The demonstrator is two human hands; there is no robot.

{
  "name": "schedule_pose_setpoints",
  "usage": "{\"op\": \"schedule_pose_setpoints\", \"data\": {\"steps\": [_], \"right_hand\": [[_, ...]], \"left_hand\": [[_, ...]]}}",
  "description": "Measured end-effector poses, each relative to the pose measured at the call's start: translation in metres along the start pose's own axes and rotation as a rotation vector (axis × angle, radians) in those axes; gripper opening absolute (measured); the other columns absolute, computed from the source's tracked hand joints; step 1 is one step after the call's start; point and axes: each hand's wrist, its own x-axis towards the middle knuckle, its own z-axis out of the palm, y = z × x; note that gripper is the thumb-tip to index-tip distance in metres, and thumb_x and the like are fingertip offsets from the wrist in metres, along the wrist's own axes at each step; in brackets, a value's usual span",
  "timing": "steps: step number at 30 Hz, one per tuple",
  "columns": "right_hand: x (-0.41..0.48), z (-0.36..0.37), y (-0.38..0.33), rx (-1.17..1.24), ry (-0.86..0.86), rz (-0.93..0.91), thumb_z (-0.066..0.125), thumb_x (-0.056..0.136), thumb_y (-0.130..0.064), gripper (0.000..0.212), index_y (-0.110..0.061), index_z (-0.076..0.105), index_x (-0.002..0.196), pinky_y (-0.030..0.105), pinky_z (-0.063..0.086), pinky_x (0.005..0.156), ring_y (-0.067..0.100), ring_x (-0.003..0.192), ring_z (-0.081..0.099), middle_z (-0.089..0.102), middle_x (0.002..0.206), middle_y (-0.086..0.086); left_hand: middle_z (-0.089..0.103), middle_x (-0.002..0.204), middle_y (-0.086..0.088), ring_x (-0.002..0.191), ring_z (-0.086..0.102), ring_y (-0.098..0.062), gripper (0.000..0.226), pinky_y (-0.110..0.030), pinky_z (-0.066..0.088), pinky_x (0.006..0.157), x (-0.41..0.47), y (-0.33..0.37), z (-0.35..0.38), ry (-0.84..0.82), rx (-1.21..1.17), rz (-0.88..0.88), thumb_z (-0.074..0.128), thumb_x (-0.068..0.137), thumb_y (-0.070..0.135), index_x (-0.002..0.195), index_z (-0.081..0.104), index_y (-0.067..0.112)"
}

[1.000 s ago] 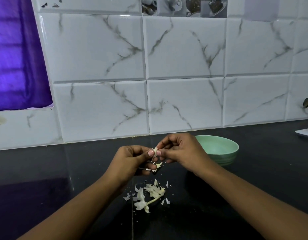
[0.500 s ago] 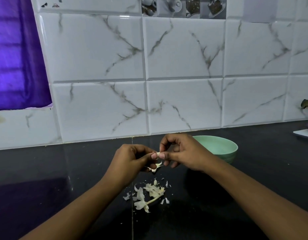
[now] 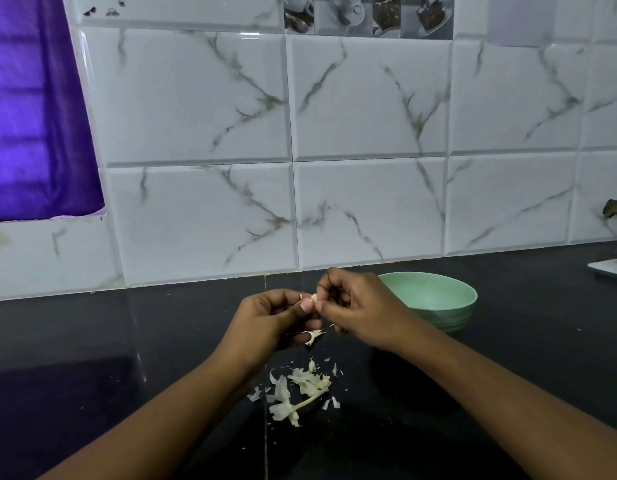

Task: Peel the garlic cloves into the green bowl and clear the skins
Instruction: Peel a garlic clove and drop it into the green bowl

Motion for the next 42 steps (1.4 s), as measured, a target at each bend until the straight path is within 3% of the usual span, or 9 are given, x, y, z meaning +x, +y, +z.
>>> {"op": "schedule_pose_setpoints", "data": {"steps": [5, 9, 14, 18, 21, 25, 31, 35, 42], "right_hand": [[-0.001, 0.002, 0.000, -0.068, -0.046, -0.031, 0.068, 0.080, -0.015, 0.014, -0.022, 0.057, 0.075, 0.028, 0.041, 0.057, 0.004, 0.055, 0.047, 0.054, 0.060, -0.010], [0.000, -0.004, -0.002, -0.075, -0.074, -0.007, 0.068, 0.076, -0.010, 0.022, -0.027, 0.056, 0.070, 0.028, 0.043, 0.059, 0.005, 0.056, 0.049, 0.060, 0.065, -0.003], [0.001, -0.015, -0.002, 0.015, -0.172, 0.007, 0.071, 0.076, -0.001, 0.032, -0.029, 0.057, 0.071, 0.043, 0.056, 0.069, 0.026, 0.075, 0.067, 0.070, 0.082, 0.008], [-0.001, -0.016, -0.003, 0.119, -0.307, 0.076, 0.061, 0.084, 0.006, 0.027, -0.020, 0.061, 0.086, 0.028, 0.054, 0.064, 0.013, 0.076, 0.068, 0.070, 0.084, 0.000], [-0.001, -0.016, -0.003, 0.081, -0.362, 0.105, 0.057, 0.090, -0.001, 0.022, -0.022, 0.065, 0.091, 0.025, 0.052, 0.066, 0.012, 0.081, 0.070, 0.073, 0.087, -0.002], [-0.001, -0.014, -0.001, 0.179, -0.278, 0.143, 0.067, 0.085, -0.005, 0.010, -0.015, 0.070, 0.086, 0.034, 0.057, 0.071, 0.020, 0.070, 0.070, 0.072, 0.075, 0.001], [-0.001, -0.007, -0.002, 0.365, -0.155, 0.186, 0.074, 0.075, 0.001, 0.013, -0.009, 0.068, 0.079, 0.023, 0.055, 0.062, 0.010, 0.060, 0.061, 0.066, 0.066, 0.001], [0.001, -0.006, 0.001, 0.453, -0.012, 0.274, 0.071, 0.081, -0.005, 0.003, -0.007, 0.068, 0.081, 0.022, 0.055, 0.056, 0.009, 0.058, 0.062, 0.064, 0.065, 0.003], [0.001, 0.000, -0.001, 0.569, 0.000, 0.323, 0.065, 0.085, -0.006, 0.004, -0.005, 0.067, 0.081, 0.021, 0.055, 0.054, 0.011, 0.057, 0.064, 0.067, 0.067, 0.005]], "left_hand": [[0.071, 0.074, -0.006, 0.067, 0.069, -0.010, 0.018, -0.024, 0.057, 0.065, 0.005, 0.001, -0.004, 0.024, -0.178, -0.089, 0.064, 0.074, 0.021, 0.084, 0.066, 0.007], [0.073, 0.079, 0.000, 0.070, 0.071, -0.011, 0.011, -0.025, 0.057, 0.057, 0.006, 0.004, -0.010, 0.070, -0.229, -0.105, 0.057, 0.089, 0.016, 0.087, 0.065, 0.009], [0.073, 0.078, 0.000, 0.064, 0.071, -0.013, 0.011, -0.026, 0.057, 0.051, 0.005, 0.005, -0.013, 0.047, -0.181, -0.156, 0.056, 0.092, 0.016, 0.087, 0.065, 0.012], [0.072, 0.076, -0.001, 0.064, 0.070, -0.013, 0.010, -0.024, 0.057, 0.055, 0.006, 0.002, -0.012, 0.012, -0.140, -0.161, 0.057, 0.091, 0.013, 0.085, 0.065, 0.012], [0.071, 0.078, -0.003, 0.068, 0.071, -0.012, 0.010, -0.021, 0.057, 0.057, 0.007, 0.001, -0.013, 0.006, -0.129, -0.163, 0.057, 0.090, 0.006, 0.090, 0.066, 0.009], [0.072, 0.078, -0.002, 0.071, 0.071, -0.010, 0.012, -0.018, 0.056, 0.059, 0.007, 0.001, -0.014, -0.004, -0.122, -0.155, 0.059, 0.087, 0.002, 0.093, 0.067, 0.008], [0.072, 0.075, -0.001, 0.070, 0.071, -0.008, 0.009, -0.016, 0.052, 0.055, 0.005, 0.004, -0.011, -0.006, -0.117, -0.125, 0.061, 0.084, 0.002, 0.088, 0.067, 0.008], [0.074, 0.076, -0.002, 0.071, 0.072, -0.008, 0.010, -0.014, 0.051, 0.053, 0.003, 0.007, -0.010, -0.004, -0.115, -0.103, 0.062, 0.083, -0.001, 0.087, 0.067, 0.007], [0.074, 0.077, -0.006, 0.074, 0.072, -0.008, 0.012, -0.014, 0.050, 0.054, 0.002, 0.008, -0.007, 0.010, -0.053, -0.061, 0.065, 0.081, -0.003, 0.085, 0.066, 0.008]]}}
